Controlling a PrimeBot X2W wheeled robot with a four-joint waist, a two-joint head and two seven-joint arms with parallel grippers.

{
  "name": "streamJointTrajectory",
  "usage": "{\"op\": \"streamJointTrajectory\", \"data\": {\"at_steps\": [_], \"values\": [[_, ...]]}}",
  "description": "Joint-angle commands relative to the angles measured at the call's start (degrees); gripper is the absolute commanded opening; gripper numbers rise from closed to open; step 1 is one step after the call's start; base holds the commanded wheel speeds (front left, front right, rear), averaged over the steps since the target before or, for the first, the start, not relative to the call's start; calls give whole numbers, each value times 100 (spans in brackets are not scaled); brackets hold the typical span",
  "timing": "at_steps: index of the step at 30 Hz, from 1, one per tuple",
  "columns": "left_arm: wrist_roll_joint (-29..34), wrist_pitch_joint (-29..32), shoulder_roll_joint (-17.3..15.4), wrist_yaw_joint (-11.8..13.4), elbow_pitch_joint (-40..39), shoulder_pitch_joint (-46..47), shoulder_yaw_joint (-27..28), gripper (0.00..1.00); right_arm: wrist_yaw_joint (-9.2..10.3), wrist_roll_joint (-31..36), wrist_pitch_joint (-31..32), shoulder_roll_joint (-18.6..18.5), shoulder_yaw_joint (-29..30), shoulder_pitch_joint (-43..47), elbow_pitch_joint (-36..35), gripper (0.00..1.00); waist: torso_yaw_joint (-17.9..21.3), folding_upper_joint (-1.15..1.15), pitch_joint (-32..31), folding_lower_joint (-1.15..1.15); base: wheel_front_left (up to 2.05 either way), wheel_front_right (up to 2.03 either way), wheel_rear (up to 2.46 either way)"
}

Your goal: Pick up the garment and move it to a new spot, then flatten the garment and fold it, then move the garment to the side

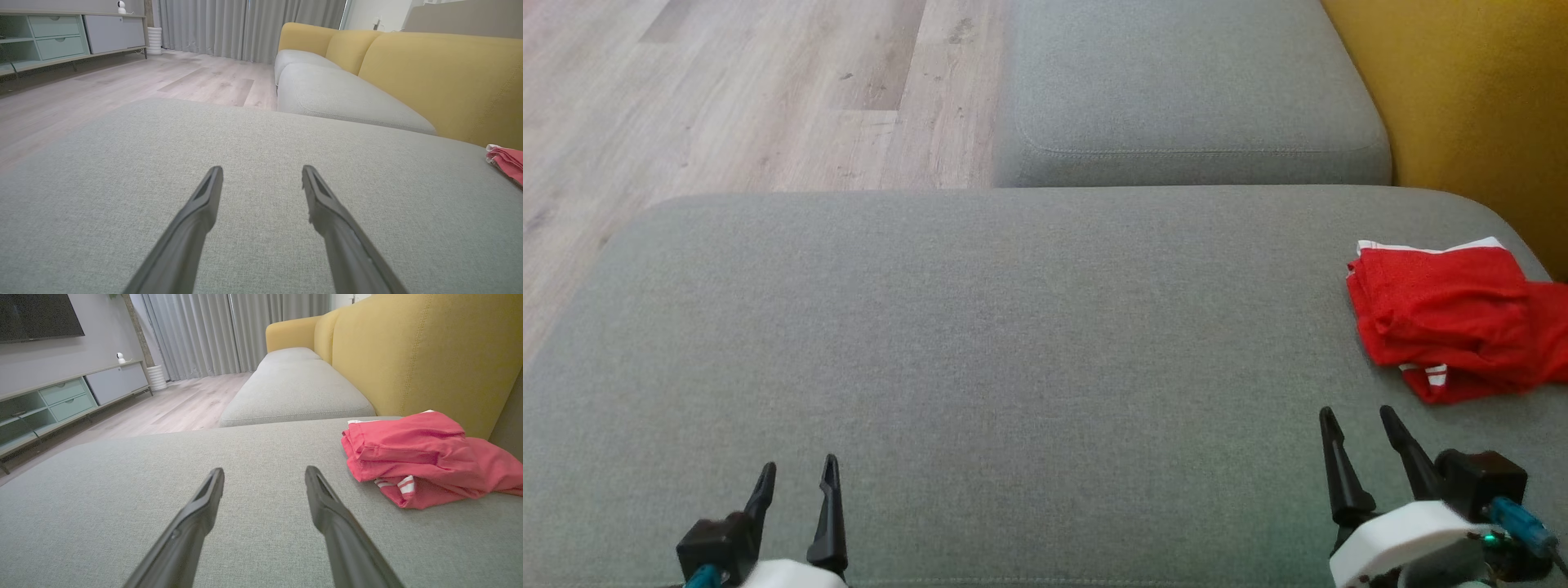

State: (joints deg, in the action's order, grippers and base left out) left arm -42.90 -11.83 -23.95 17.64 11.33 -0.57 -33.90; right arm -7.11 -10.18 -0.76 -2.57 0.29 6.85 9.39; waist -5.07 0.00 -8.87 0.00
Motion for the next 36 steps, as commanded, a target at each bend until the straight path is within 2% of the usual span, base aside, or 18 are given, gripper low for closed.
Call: {"op": "streamJointTrajectory", "data": {"at_steps": [1,14,15,19,36], "values": [[-38,-1,-133,2,-122,270,195,100,-37,-26,-61,-32,-121,-188,-186,100,-9,0,2,0,0,0,0],[-84,74,-122,-8,-173,303,147,100,-37,-9,-50,-32,-75,-206,-154,100,-25,0,23,0,0,0,0],[-74,116,0,-3,-15,1,-57,0,0,0,-3,0,33,-1,29,0,-25,0,24,0,0,0,0],[-80,118,149,-4,258,-172,-161,0,1,-8,13,3,15,129,408,0,-24,0,26,0,0,0,0],[-761,331,397,-344,267,-57,386,0,-4,-1123,114,-1,101,-69,418,0,49,0,146,0,0,0,0]]}}
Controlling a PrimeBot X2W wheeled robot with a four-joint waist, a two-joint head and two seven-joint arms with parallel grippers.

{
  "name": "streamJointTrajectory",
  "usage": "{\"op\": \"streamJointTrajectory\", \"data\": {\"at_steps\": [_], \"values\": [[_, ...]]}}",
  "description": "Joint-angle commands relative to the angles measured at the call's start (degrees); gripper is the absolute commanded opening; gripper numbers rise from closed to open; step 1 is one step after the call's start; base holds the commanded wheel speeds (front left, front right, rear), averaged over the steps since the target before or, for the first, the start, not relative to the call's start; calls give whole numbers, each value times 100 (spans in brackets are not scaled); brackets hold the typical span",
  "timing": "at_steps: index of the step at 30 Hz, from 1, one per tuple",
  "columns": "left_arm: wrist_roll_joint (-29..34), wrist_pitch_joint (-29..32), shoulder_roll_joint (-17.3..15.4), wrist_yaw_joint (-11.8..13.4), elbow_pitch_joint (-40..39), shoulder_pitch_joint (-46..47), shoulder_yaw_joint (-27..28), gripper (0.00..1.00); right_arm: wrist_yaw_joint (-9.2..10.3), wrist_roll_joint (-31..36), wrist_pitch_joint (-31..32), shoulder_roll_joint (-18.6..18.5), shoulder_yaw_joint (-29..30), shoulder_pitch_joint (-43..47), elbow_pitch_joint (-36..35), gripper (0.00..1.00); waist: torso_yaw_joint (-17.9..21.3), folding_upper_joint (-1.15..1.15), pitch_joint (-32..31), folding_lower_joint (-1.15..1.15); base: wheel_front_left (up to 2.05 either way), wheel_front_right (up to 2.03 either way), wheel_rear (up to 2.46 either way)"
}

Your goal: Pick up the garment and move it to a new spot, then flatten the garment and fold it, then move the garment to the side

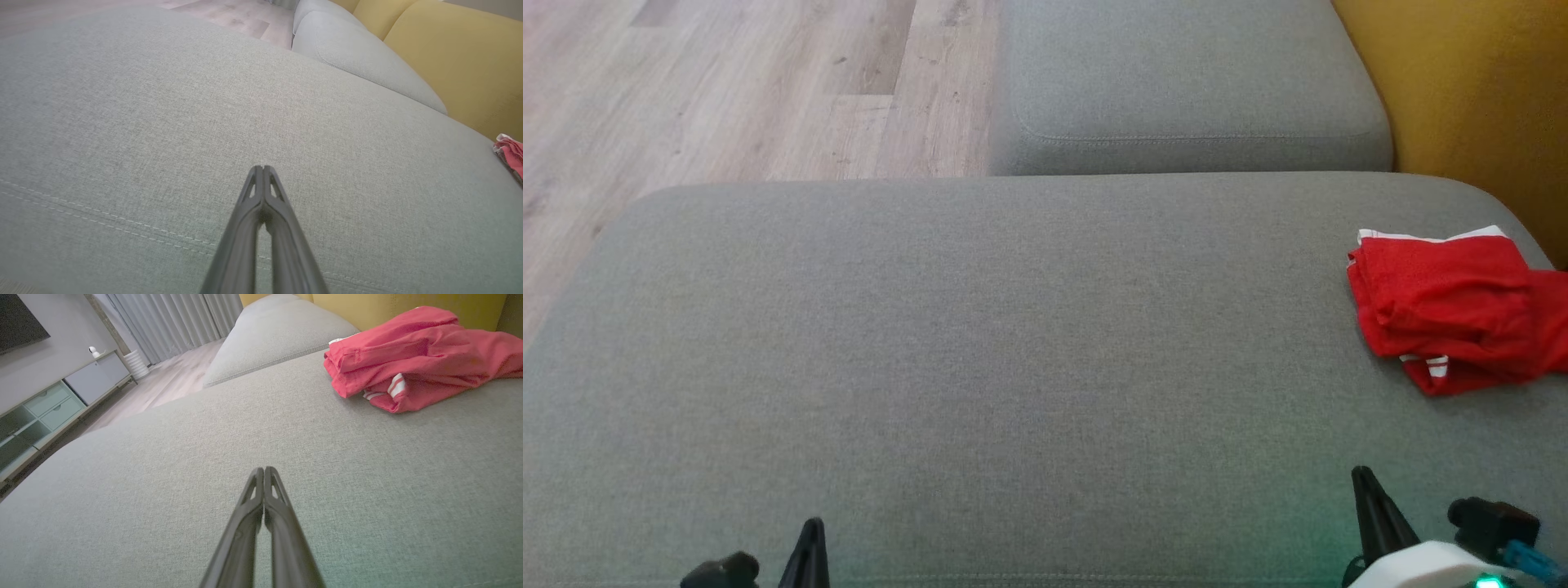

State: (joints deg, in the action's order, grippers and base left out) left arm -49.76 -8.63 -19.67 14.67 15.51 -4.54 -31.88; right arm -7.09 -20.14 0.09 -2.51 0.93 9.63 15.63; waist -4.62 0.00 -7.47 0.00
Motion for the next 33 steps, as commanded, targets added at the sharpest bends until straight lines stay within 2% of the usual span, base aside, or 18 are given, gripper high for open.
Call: {"op": "streamJointTrajectory", "data": {"at_steps": [1,33], "values": [[-114,24,-16,-68,-149,347,216,0,-7,-192,33,-7,41,-357,-206,0,8,0,12,0,0,0,0],[-1375,444,468,-711,-149,562,1269,0,-17,-2290,213,-16,195,-722,-195,0,143,0,237,0,0,0,0]]}}
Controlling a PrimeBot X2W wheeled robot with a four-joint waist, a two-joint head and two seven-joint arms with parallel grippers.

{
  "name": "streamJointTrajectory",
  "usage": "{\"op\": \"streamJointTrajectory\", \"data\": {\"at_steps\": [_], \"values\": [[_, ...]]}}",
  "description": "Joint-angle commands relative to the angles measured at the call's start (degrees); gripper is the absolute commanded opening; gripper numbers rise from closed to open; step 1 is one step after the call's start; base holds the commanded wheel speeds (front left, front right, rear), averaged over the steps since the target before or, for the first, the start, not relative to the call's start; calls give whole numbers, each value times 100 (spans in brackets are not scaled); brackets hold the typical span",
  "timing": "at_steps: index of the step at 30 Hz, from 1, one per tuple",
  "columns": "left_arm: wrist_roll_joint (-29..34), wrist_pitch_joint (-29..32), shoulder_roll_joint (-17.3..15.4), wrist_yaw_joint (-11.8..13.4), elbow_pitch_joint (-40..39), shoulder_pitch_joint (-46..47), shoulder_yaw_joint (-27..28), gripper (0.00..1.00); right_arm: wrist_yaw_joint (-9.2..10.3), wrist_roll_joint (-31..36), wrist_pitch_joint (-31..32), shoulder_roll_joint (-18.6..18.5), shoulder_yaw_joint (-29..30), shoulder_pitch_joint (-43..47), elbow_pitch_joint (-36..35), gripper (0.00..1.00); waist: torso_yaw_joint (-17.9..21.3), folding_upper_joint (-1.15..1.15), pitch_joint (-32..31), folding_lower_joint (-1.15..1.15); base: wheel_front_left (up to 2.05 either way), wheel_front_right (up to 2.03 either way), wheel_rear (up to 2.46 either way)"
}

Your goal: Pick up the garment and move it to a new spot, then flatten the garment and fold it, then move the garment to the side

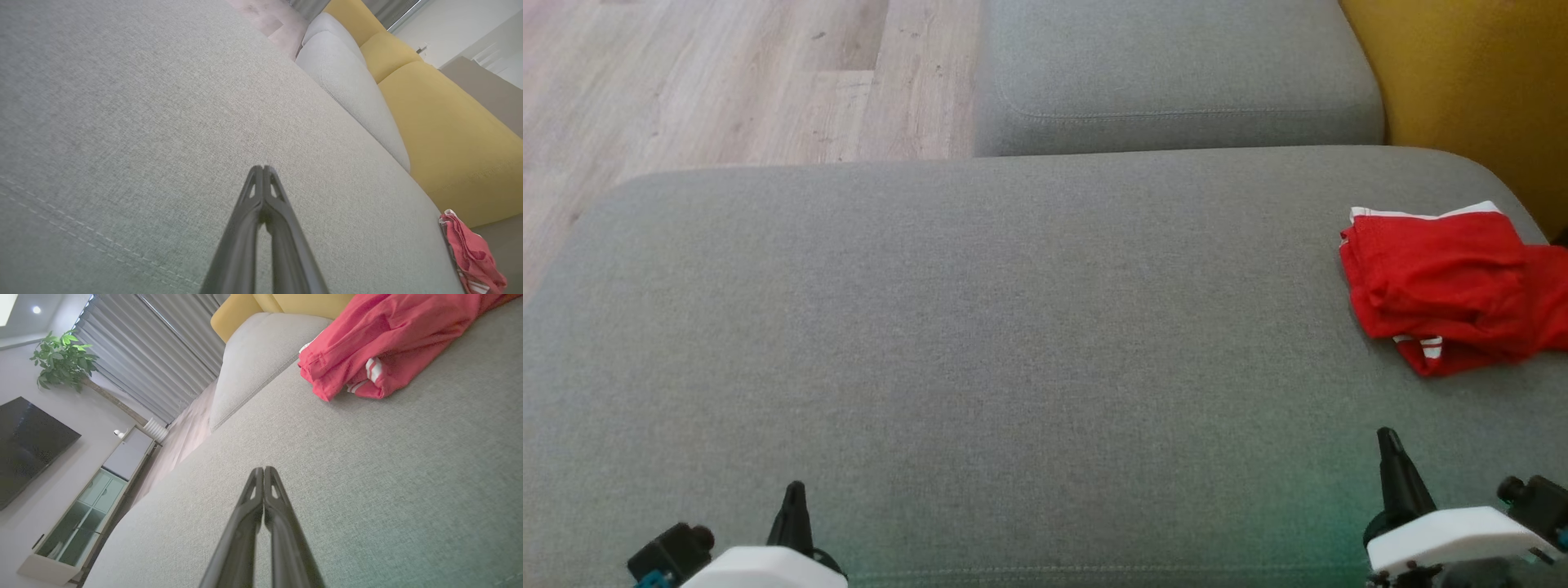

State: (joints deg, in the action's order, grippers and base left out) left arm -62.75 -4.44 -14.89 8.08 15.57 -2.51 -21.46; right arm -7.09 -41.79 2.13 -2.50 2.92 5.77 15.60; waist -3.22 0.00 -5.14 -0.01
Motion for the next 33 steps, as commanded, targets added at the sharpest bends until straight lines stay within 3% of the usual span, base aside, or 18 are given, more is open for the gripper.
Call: {"op": "streamJointTrajectory", "data": {"at_steps": [1,33], "values": [[-116,39,5,-72,-156,366,260,0,-17,-191,15,-17,1,-346,-191,0,7,0,12,0,0,0,0],[-1320,462,489,-695,-155,575,1300,0,-26,-2223,192,-26,152,-702,-177,0,139,0,230,0,0,0,0]]}}
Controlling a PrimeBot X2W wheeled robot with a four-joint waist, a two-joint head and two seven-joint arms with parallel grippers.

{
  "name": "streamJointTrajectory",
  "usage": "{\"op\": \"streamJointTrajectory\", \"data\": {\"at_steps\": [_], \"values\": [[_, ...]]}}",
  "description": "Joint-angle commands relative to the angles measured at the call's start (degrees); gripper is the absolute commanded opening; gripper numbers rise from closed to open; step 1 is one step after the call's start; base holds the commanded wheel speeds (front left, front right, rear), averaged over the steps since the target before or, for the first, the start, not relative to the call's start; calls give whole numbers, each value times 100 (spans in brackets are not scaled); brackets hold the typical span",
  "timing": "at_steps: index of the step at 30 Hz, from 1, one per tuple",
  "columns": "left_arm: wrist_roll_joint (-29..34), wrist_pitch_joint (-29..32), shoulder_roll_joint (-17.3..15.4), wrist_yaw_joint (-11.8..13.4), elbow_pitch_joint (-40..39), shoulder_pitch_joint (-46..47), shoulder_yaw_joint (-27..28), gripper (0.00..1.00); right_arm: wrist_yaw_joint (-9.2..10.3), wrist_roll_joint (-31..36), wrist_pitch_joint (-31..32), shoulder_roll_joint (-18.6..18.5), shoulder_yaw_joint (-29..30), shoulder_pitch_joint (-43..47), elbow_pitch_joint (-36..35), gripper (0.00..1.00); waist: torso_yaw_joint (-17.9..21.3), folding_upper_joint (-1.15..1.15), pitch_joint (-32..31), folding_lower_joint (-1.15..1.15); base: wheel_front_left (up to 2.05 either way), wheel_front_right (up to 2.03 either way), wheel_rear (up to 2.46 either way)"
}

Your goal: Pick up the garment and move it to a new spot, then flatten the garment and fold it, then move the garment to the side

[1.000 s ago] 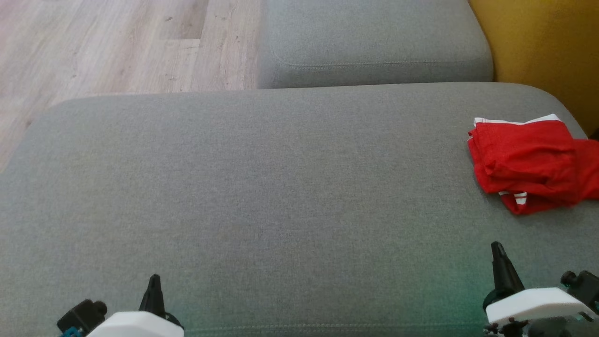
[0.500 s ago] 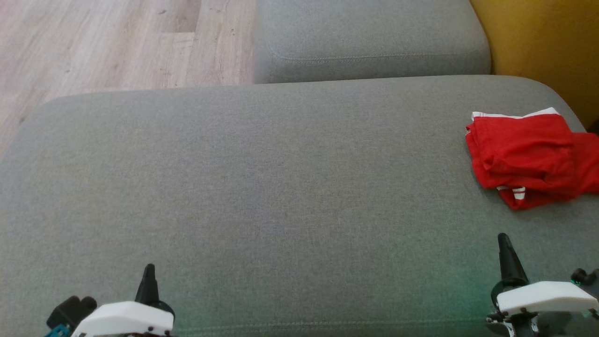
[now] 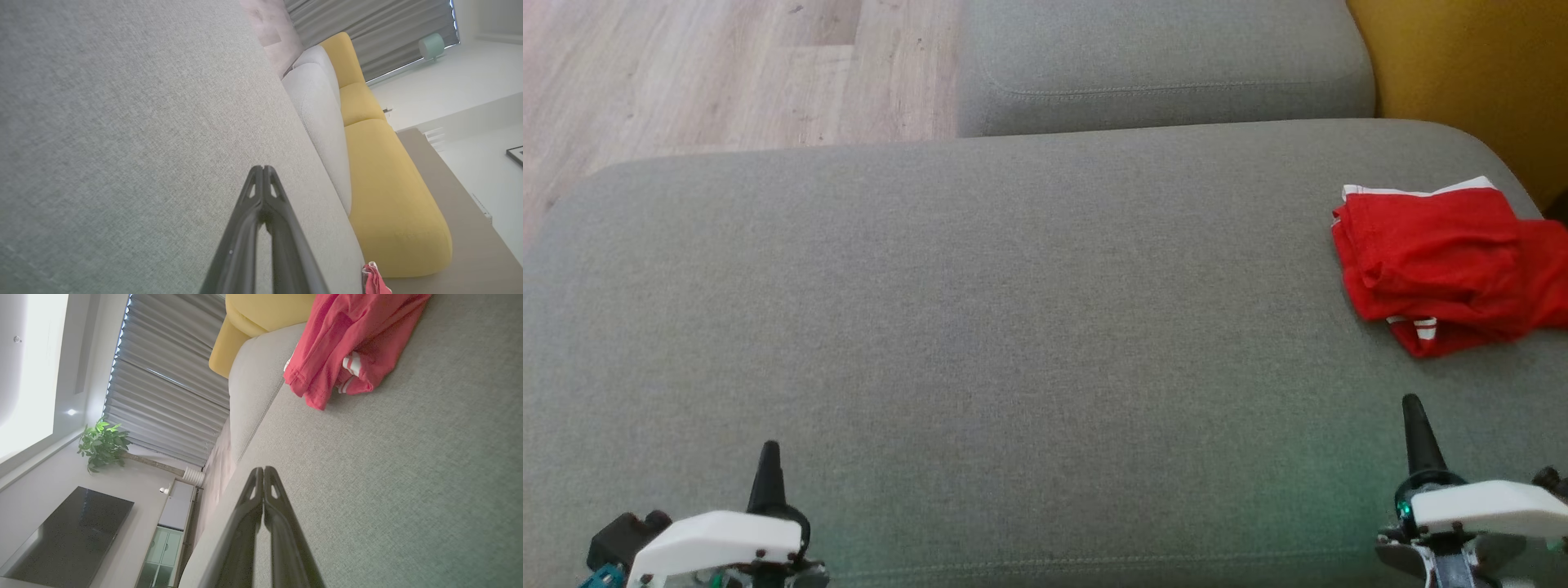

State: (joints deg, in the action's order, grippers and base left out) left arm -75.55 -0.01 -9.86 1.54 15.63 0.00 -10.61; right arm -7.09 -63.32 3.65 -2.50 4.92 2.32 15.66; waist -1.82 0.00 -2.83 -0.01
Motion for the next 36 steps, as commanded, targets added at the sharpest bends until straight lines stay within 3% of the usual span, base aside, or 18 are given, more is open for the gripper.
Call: {"op": "streamJointTrajectory", "data": {"at_steps": [1,36], "values": [[-79,32,1,-61,-161,331,249,0,-27,-135,45,-26,-43,-369,-183,0,4,0,6,0,0,0,0],[-1429,519,555,-764,-158,569,1435,0,-38,-2429,244,-36,127,-770,-167,0,152,0,252,0,0,0,0]]}}
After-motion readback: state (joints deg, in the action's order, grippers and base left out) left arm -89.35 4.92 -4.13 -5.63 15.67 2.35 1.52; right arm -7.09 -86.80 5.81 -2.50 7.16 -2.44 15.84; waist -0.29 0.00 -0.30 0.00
